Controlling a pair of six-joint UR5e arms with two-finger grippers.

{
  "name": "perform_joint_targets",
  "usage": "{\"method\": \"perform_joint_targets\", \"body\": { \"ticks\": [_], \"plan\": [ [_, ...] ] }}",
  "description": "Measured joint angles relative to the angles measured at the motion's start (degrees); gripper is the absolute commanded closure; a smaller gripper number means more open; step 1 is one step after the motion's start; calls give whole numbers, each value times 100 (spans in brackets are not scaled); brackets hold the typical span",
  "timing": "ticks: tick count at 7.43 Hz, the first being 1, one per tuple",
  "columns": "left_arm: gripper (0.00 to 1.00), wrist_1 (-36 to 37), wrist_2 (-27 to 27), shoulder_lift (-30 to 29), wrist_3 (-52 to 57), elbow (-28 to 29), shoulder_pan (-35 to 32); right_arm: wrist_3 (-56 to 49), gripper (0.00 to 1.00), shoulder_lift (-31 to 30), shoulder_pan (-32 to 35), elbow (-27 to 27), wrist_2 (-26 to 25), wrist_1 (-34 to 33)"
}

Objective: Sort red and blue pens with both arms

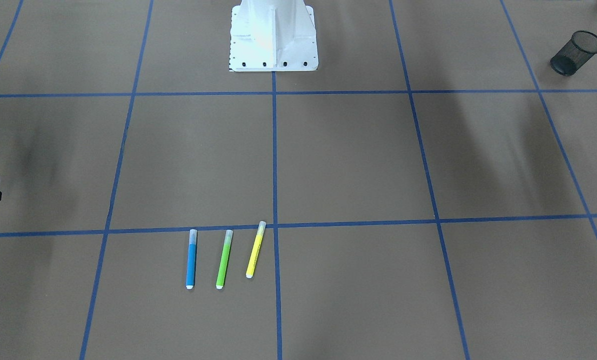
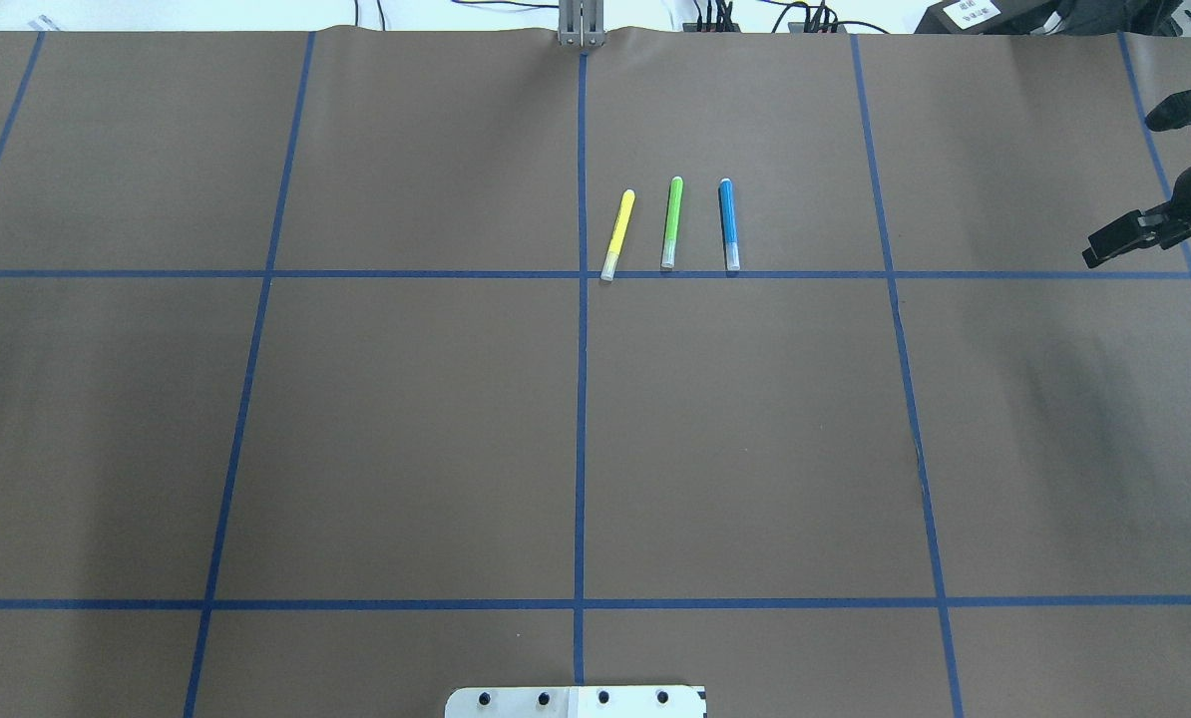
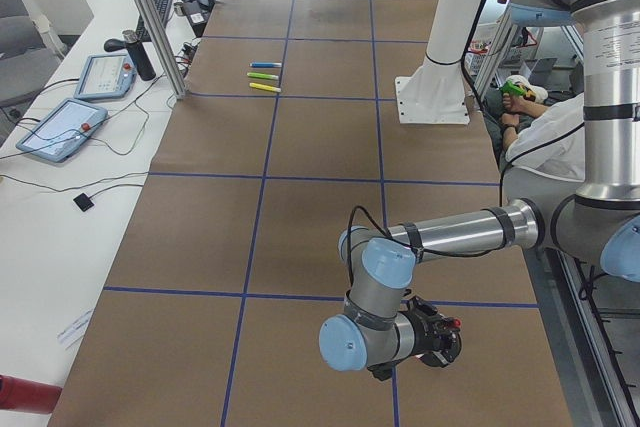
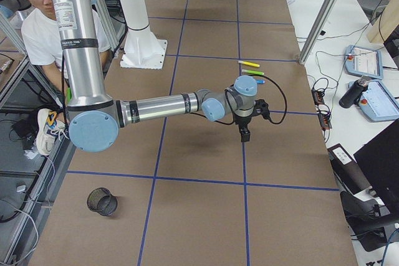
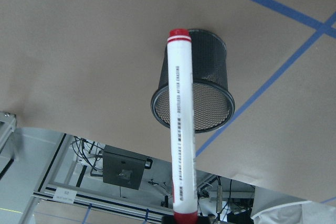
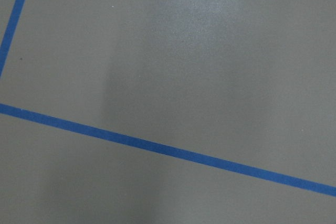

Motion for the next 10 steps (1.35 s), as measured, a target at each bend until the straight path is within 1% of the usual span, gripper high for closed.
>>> {"method": "perform_joint_targets", "body": {
  "ticks": [2,4,6,7,8,9,10],
  "plan": [
    [100,248,-141,196,155,22,-8,8,1,29,-16,6,5,3],
    [100,290,-424,279,179,48,-3,9,1,35,-20,0,6,3],
    [100,260,-571,293,181,236,3,9,1,37,-21,-13,0,3],
    [96,244,-612,296,180,386,7,9,1,37,-21,-11,-2,3],
    [87,234,-662,296,174,510,10,9,1,37,-21,-8,-2,3],
    [64,202,-713,296,168,646,12,9,1,37,-21,-9,-1,3],
    [1,124,-752,297,167,772,13,9,1,39,-21,-7,1,3]
  ]
}}
